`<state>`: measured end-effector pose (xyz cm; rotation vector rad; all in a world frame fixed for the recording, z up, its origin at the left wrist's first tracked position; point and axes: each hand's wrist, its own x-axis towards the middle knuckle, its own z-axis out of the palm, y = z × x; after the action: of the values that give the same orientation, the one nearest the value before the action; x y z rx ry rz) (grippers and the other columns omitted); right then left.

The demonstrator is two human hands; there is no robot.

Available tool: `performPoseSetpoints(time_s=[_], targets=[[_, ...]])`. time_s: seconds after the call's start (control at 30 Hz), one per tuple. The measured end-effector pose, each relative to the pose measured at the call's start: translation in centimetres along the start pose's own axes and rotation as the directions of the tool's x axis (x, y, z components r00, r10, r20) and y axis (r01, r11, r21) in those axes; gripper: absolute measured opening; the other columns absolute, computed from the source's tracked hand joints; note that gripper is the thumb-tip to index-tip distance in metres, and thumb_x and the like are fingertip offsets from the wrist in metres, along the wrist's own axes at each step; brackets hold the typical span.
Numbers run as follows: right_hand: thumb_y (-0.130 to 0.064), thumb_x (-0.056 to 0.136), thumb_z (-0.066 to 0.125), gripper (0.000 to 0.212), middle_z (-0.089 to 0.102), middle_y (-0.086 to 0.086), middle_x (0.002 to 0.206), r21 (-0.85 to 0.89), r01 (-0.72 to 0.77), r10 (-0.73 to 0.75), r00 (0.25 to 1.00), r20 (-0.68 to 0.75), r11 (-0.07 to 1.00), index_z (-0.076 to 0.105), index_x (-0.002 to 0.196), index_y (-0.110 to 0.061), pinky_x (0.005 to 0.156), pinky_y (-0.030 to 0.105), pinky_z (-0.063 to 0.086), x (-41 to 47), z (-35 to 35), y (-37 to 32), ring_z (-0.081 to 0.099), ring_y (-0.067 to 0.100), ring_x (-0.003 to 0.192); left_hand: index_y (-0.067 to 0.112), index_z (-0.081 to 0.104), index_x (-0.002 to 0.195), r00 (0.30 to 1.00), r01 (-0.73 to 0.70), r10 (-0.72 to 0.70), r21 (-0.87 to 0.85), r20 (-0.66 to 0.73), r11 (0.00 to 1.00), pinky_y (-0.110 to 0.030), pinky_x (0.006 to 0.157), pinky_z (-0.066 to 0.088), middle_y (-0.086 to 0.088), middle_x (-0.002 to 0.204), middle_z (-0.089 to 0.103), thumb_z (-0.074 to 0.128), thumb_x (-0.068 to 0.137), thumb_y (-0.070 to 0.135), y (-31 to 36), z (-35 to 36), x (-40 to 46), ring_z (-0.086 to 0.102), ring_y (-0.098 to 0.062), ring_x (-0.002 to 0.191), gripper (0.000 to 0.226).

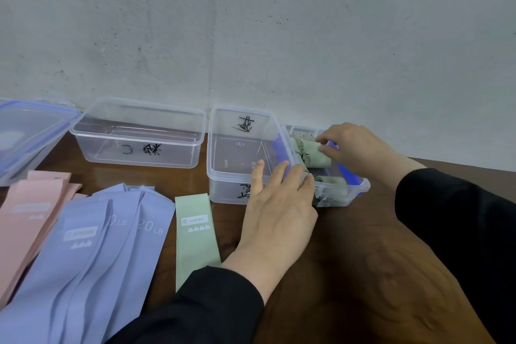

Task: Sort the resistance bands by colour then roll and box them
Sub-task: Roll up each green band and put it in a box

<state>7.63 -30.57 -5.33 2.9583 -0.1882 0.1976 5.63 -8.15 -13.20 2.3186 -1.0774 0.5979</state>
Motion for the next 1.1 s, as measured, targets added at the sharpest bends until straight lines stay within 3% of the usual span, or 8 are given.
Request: performPoseSetpoints(time_s=[0.13, 0.23, 0.4, 0.53, 0.73, 0.87, 0.97, 1.1], targets=[[-0.026, 0.105, 0.053, 0.025, 0.07, 0.002, 0.091, 0.367, 0.02, 0.088, 0.958, -0.274, 0.93, 0.072, 0.1, -0.012, 0.077, 0.032, 0.046, -3.7, -1.7, -3.0, 0.062, 0.021, 0.087, 0.019, 0.066, 0.124, 1.0, 0.007, -0.007, -0.034, 0.007, 0.999, -0.055, 0.121, 0.015, 0.003, 0.129, 0.062, 0.052, 0.093, 0.026, 0.1, -0.6, 0.0, 0.047, -0.021, 0.135, 0.035], [-0.024, 0.106, 0.05, 0.024, 0.07, -0.003, 0.088, 0.52, 0.037, 0.179, 0.916, -0.359, 0.853, 0.07, 0.099, -0.014, 0.067, 0.015, 0.043, -7.2, -2.1, -6.0, 0.06, 0.007, 0.077, 0.017, 0.064, 0.126, 1.0, 0.022, -0.022, -0.152, -0.004, 0.988, -0.047, 0.122, 0.024, -0.001, 0.13, 0.063, 0.046, 0.097, 0.021, 0.7, -2.4, 0.4, 0.05, -0.021, 0.132, 0.034], [-0.03, 0.104, 0.051, 0.019, 0.068, -0.021, 0.101, 0.768, -0.048, 0.37, 0.894, -0.252, 0.639, 0.065, 0.112, -0.04, 0.075, 0.011, 0.045, -12.2, -2.0, -11.5, 0.061, -0.006, 0.094, 0.019, 0.061, 0.118, 0.952, 0.28, -0.305, -0.462, 0.023, 0.841, -0.031, 0.082, 0.05, 0.001, 0.112, 0.064, 0.043, 0.104, 0.016, 1.8, -8.0, 2.2, 0.059, -0.017, 0.099, 0.024], [-0.036, 0.1, 0.057, 0.014, 0.067, -0.02, 0.104, 0.818, -0.071, 0.238, 0.968, -0.081, 0.57, 0.065, 0.11, -0.042, 0.085, 0.025, 0.054, -15.0, -1.0, -16.6, 0.062, -0.003, 0.097, 0.03, 0.058, 0.106, 0.89, 0.443, -0.432, -0.508, 0.147, 0.739, -0.037, 0.073, 0.053, 0.003, 0.097, 0.068, 0.038, 0.101, 0.014, 0.7, -11.9, 2.4, 0.061, -0.019, 0.084, 0.026], [-0.049, 0.1, 0.053, 0.038, 0.053, -0.027, 0.135, 0.723, 0.041, -0.046, 0.999, -0.013, 0.689, 0.06, 0.135, -0.036, 0.114, 0.022, 0.037, -18.7, 1.6, -21.0, 0.046, -0.008, 0.126, 0.025, 0.065, 0.107, 0.874, 0.435, -0.398, -0.086, 0.278, 0.896, -0.032, 0.07, 0.047, 0.002, 0.095, 0.071, 0.046, 0.1, 0.023, -2.6, -14.5, -4.6, 0.062, -0.021, 0.085, 0.02], [-0.045, 0.099, 0.058, 0.023, 0.054, -0.03, 0.129, 0.786, 0.115, -0.129, 0.991, -0.045, 0.607, 0.067, 0.119, -0.038, 0.112, 0.022, 0.038, -21.3, 0.9, -20.7, 0.048, -0.005, 0.128, 0.028, 0.062, 0.12, 0.855, 0.281, -0.339, 0.199, 0.393, 0.939, -0.037, 0.083, 0.05, 0.004, 0.11, 0.066, 0.049, 0.1, 0.039, -2.7, -14.6, -11.6, 0.063, -0.018, 0.096, 0.026], [-0.04, 0.095, 0.068, 0.005, 0.059, -0.021, 0.118, 0.817, 0.185, -0.231, 0.971, -0.065, 0.546, 0.066, 0.097, -0.036, 0.105, 0.025, 0.041, -24.1, 0.3, -20.6, 0.054, 0.007, 0.122, 0.029, 0.061, 0.128, 0.869, 0.239, -0.302, 0.203, 0.392, 0.95, -0.036, 0.094, 0.044, 0.007, 0.122, 0.06, 0.046, 0.101, 0.042, -2.6, -14.6, -14.8, 0.057, -0.017, 0.108, 0.033], [-0.048, 0.089, 0.073, 0.019, 0.054, -0.027, 0.129, 0.801, 0.178, -0.374, 0.925, 0.061, 0.572, 0.068, 0.103, -0.038, 0.112, 0.022, 0.032, -26.9, 0.4, -19.9, 0.045, 0.002, 0.133, 0.029, 0.057, 0.136, 0.884, 0.217, -0.264, 0.163, 0.386, 0.963, -0.033, 0.103, 0.037, 0.011, 0.137, 0.054, 0.045, 0.102, 0.039, -3.1, -14.3, -16.4, 0.053, -0.014, 0.118, 0.037]])
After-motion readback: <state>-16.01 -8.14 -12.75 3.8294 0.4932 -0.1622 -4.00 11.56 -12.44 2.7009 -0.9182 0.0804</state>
